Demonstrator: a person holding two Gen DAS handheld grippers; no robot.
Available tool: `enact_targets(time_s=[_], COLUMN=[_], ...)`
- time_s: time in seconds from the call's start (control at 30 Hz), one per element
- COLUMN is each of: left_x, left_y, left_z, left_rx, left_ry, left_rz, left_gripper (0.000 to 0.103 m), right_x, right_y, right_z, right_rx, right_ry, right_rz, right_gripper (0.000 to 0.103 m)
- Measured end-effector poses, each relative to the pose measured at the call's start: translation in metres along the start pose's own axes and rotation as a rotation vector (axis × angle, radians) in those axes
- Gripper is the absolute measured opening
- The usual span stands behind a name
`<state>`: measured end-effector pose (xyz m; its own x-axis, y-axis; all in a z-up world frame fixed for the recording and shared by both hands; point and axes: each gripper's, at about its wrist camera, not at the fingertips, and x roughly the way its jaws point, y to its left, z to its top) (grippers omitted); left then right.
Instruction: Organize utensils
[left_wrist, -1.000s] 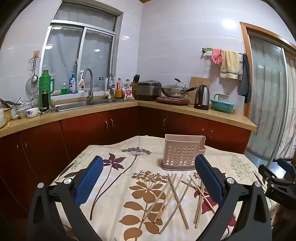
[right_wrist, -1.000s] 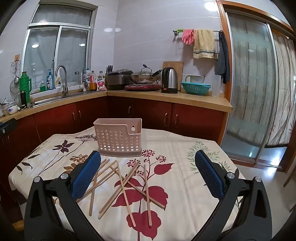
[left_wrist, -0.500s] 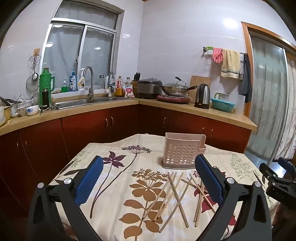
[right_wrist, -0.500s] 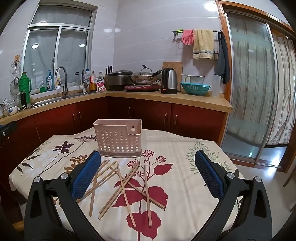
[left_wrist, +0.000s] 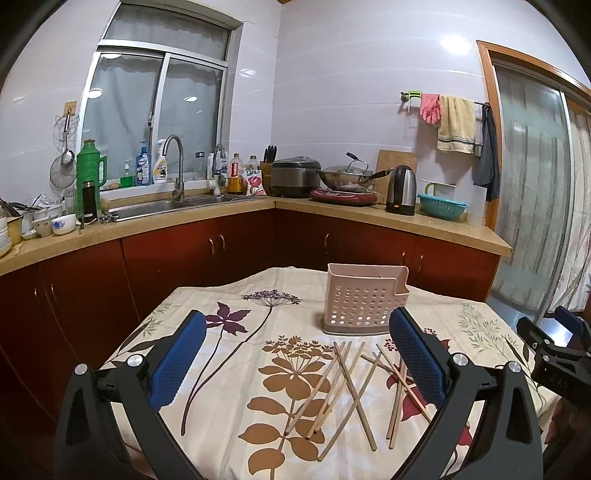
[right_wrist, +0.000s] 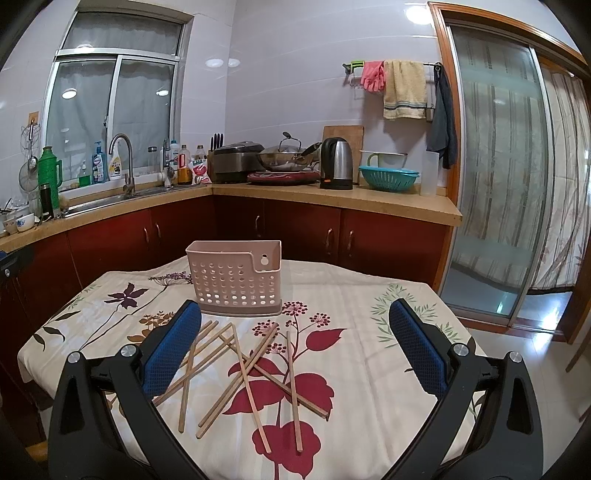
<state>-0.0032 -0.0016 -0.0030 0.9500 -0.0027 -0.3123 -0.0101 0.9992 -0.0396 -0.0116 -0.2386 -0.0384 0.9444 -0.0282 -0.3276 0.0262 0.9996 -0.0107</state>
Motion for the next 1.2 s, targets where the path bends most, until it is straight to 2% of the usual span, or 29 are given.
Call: enact_targets(time_s=[1.2], left_x=[0.0001], left_y=[-0.0019], left_z=[-0.0026], left_rx=[0.001], left_ry=[0.006], left_rz=[-0.004], left_gripper=[0.097], right_x=[-0.0012], right_y=[0.0025], right_z=[0.0006], right_rx=[0.000], right_ry=[-0.001], right_rz=[0.002], right_gripper=[0.099])
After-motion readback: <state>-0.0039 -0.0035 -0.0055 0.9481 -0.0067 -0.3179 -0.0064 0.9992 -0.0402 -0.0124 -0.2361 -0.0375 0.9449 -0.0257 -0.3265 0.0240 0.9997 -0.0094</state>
